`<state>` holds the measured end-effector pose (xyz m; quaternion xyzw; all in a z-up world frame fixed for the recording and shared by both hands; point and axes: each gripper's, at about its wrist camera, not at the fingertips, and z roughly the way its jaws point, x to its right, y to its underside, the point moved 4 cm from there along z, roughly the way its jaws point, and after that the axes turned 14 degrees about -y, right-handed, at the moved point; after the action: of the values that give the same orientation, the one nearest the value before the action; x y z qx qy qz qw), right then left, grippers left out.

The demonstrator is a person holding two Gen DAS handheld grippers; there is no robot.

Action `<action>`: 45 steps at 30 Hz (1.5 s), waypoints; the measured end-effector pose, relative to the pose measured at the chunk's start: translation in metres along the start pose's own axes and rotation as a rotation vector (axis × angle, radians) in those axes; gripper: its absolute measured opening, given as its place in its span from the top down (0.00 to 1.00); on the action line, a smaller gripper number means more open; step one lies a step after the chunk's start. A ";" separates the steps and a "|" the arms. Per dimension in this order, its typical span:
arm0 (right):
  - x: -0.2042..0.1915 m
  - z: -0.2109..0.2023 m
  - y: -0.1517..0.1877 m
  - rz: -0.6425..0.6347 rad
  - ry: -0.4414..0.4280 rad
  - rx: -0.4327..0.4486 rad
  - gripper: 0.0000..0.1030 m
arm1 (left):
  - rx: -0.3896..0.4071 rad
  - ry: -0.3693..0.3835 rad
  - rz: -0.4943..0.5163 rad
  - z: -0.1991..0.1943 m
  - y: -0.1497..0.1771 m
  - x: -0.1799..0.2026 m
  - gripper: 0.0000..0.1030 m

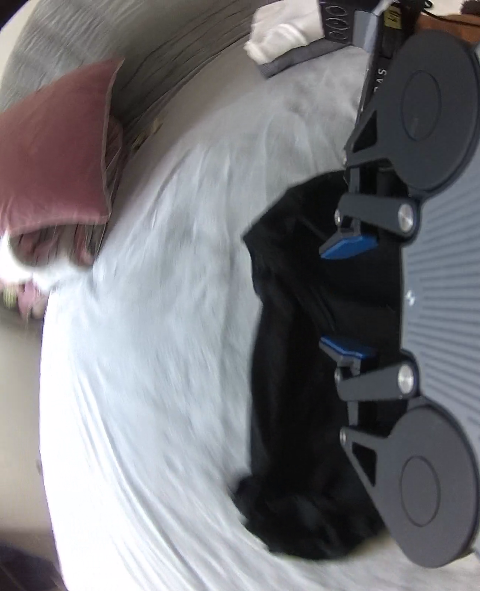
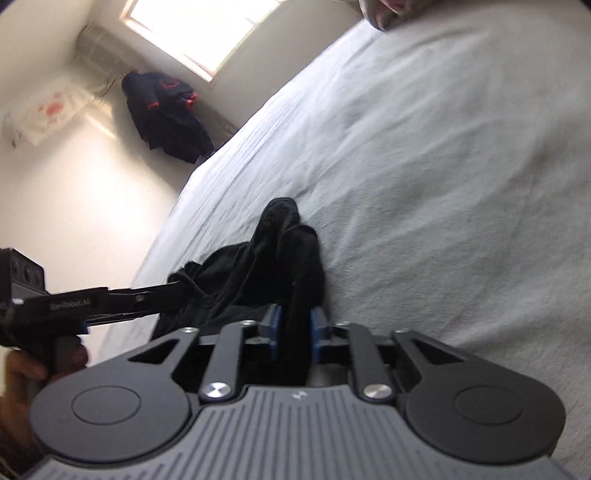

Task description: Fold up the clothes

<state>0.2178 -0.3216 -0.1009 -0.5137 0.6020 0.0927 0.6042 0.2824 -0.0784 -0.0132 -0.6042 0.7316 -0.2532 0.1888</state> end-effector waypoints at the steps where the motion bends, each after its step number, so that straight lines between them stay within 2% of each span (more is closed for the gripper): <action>1: 0.000 0.000 -0.002 0.002 -0.001 -0.003 0.91 | -0.010 0.003 0.013 0.006 -0.004 0.008 0.51; 2: 0.000 0.000 -0.003 0.002 -0.002 -0.007 0.96 | -0.032 0.016 0.016 0.014 -0.009 0.016 0.51; 4: -0.003 -0.003 -0.009 -0.014 0.019 0.009 0.96 | -0.074 0.056 0.010 0.025 -0.019 0.029 0.51; 7: -0.014 -0.020 -0.022 -0.064 0.016 0.094 0.96 | -0.101 0.132 -0.009 0.031 -0.035 0.047 0.51; 10: -0.024 -0.041 -0.034 -0.101 -0.007 0.181 0.96 | -0.123 0.170 -0.003 0.034 -0.052 0.068 0.51; 13: -0.020 -0.055 -0.040 -0.096 0.007 0.221 0.96 | -0.185 0.176 0.009 0.044 -0.061 0.088 0.51; 17: -0.014 -0.053 -0.042 -0.096 0.065 0.230 0.96 | -0.259 0.164 0.005 0.058 -0.070 0.105 0.51; 19: -0.011 -0.052 -0.043 -0.096 0.094 0.235 0.96 | -0.267 0.114 0.008 0.064 -0.073 0.109 0.53; 21: -0.008 -0.051 -0.044 -0.096 0.123 0.239 0.96 | -0.217 0.065 0.026 0.062 -0.077 0.108 0.54; 25: -0.002 -0.050 -0.046 -0.096 0.180 0.248 0.96 | -0.104 0.049 0.044 0.055 -0.082 0.094 0.48; 28: 0.003 -0.048 -0.048 -0.096 0.224 0.255 0.86 | -0.064 0.024 0.093 0.061 -0.077 0.078 0.48; 31: 0.000 -0.044 -0.042 -0.157 0.242 0.161 0.84 | -0.054 0.052 0.109 0.072 -0.068 0.061 0.48; 32: 0.000 -0.043 -0.040 -0.178 0.248 0.129 0.77 | -0.052 0.069 0.109 0.076 -0.064 0.055 0.48; 33: -0.001 -0.042 -0.038 -0.198 0.254 0.097 0.66 | -0.053 0.093 0.101 0.080 -0.061 0.051 0.48; 35: -0.003 -0.039 -0.034 -0.240 0.265 0.033 0.62 | -0.047 0.142 0.084 0.085 -0.056 0.047 0.50; 36: -0.004 -0.038 -0.032 -0.260 0.271 0.001 0.62 | -0.040 0.165 0.077 0.088 -0.053 0.046 0.52; 38: -0.005 -0.036 -0.028 -0.301 0.282 -0.063 0.63 | -0.013 0.195 0.083 0.089 -0.048 0.049 0.74; 39: -0.006 -0.034 -0.027 -0.307 0.275 -0.067 0.75 | -0.012 0.208 0.081 0.091 -0.047 0.053 0.92; 41: -0.007 -0.031 -0.025 -0.318 0.259 -0.071 0.94 | 0.047 0.202 0.055 0.085 -0.047 0.054 0.95; 44: -0.008 -0.025 -0.023 -0.334 0.236 -0.077 0.95 | 0.136 0.191 0.017 0.076 -0.046 0.056 0.96; 45: -0.011 -0.033 -0.027 -0.342 0.247 -0.024 0.95 | 0.165 0.188 0.004 0.073 -0.045 0.056 0.96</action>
<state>0.2138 -0.3530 -0.0700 -0.6231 0.5746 -0.0677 0.5263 0.3497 -0.1504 -0.0428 -0.5586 0.7239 -0.3678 0.1692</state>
